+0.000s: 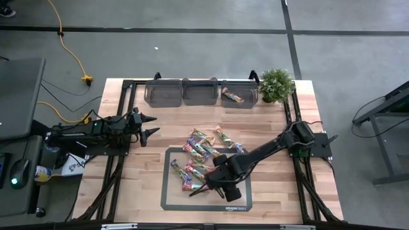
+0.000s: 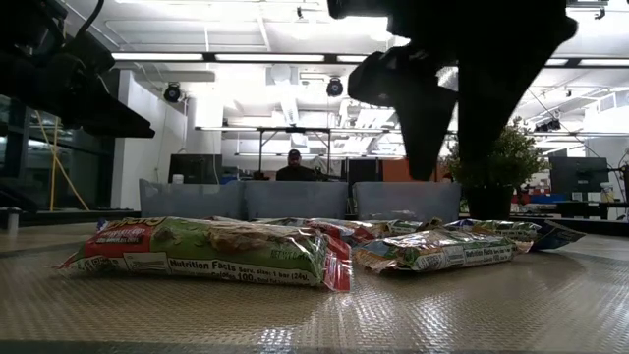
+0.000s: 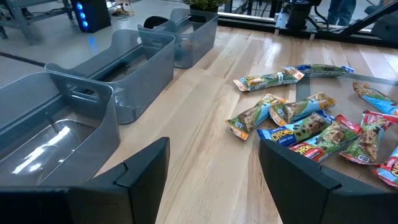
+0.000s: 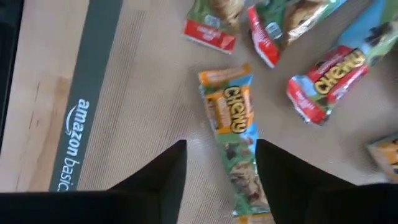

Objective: Pick and place Granola Bars by type
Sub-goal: Put the yellow granola bar into the right black bin

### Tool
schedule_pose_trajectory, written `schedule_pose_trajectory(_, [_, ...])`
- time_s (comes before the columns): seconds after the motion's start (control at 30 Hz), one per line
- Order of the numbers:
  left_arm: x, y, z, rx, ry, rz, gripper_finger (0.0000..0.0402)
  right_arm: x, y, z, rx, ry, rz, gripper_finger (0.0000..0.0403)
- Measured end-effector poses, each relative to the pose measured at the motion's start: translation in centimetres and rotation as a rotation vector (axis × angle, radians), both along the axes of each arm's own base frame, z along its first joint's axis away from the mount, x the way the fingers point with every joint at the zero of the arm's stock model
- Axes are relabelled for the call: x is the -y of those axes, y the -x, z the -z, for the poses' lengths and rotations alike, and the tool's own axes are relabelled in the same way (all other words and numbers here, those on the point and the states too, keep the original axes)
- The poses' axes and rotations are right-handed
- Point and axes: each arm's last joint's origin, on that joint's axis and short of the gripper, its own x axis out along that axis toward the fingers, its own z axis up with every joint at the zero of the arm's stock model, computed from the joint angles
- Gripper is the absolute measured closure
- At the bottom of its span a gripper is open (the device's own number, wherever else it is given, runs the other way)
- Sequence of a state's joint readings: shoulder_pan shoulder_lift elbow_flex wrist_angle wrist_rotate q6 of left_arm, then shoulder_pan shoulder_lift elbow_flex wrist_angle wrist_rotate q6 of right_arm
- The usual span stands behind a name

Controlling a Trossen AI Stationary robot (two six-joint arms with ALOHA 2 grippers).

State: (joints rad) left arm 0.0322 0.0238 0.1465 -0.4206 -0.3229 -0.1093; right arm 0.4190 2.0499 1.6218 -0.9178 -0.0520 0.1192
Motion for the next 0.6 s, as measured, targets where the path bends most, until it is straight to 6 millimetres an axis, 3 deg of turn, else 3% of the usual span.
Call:
schedule_pose_trajectory(0.23, [0.0,0.0,0.0,-0.001,0.000,0.000,0.0159,0.3,-0.3,0.3,0.046,0.099,-0.029,0.0165])
schedule_pose_trajectory(0.6, [0.0,0.0,0.0,0.000,0.000,0.000,0.0159,-0.8,-0.5,3.1,0.010,0.172,-0.154,0.0162])
